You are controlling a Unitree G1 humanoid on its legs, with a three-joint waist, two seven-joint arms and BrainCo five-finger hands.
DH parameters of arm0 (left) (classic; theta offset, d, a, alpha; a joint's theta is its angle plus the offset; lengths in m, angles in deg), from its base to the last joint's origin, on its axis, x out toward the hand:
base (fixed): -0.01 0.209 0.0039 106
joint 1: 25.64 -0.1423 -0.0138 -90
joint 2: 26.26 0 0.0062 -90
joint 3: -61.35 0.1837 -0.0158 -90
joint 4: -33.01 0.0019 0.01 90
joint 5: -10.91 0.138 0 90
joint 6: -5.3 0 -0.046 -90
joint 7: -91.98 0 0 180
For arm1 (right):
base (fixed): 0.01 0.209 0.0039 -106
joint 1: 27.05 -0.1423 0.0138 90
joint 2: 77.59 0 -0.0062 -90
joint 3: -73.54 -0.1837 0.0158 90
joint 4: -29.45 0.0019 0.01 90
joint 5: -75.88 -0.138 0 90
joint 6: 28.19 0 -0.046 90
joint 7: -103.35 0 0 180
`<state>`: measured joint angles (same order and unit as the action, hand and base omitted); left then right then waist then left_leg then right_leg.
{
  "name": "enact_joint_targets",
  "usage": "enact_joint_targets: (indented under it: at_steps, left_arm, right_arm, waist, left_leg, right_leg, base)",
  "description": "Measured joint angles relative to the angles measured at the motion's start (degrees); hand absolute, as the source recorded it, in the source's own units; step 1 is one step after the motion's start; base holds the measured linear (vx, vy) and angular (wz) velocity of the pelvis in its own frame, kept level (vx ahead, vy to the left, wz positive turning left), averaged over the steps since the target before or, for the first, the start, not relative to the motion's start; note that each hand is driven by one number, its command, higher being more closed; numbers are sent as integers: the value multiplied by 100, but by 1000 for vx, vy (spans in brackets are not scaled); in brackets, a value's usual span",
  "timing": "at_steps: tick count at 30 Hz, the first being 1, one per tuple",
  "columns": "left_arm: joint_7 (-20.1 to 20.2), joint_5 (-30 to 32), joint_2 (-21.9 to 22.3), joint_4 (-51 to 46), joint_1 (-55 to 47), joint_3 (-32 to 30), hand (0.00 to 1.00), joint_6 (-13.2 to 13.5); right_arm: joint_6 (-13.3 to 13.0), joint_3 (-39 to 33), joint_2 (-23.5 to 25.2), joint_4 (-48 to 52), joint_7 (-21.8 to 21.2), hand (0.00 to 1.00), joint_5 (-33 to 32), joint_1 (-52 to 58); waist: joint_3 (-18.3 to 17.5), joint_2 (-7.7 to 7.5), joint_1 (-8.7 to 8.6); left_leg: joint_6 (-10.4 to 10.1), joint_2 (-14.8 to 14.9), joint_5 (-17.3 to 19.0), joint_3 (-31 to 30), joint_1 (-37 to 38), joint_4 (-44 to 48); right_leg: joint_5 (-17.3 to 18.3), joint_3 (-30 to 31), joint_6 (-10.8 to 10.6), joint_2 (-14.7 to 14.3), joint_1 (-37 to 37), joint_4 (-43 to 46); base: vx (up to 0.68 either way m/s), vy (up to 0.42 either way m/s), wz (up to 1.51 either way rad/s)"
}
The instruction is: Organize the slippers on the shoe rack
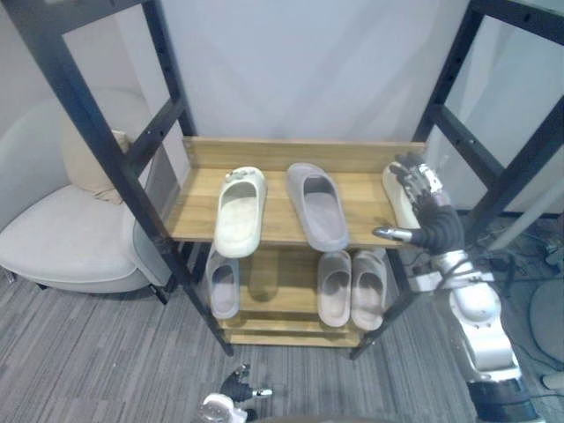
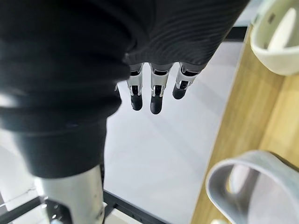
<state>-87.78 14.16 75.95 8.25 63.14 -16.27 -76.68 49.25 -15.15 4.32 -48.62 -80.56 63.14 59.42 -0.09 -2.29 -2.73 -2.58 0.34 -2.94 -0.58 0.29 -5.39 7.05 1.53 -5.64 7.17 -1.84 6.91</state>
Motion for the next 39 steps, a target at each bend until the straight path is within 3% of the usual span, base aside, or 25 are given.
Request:
enact_joint_targets:
  at_steps: [17, 24, 39]
  left_arm:
    - [0, 2, 3, -127, 5, -2, 0, -110]
    - [-1, -3, 7, -236, 53, -4, 0, -113]
    - [-4, -119, 7, -402, 123, -41, 0, -117]
  right_arm:
    - [366, -11, 284, -1206, 547, 0, 811, -970]
    - [482, 3, 300, -2112, 648, 0, 816, -1812]
    - [715, 366, 312, -3554, 736, 0, 833, -3090]
  waist:
    - [98, 5, 130]
    - [218, -5, 272]
    - [512, 10, 332]
  left_leg:
    - [-17, 4, 15, -69, -10, 12]
    - [-16, -4, 13, -94, -35, -38]
    - [-17, -4, 13, -141, -178, -41]
  right_leg:
    - [-45, -110, 18, -32, 140, -115]
    - [-41, -140, 17, -25, 113, -135]
    - [-44, -197, 22, -26, 36, -222]
  base:
    - [18, -3, 2]
    - [11, -2, 0]
    - [13, -7, 2]
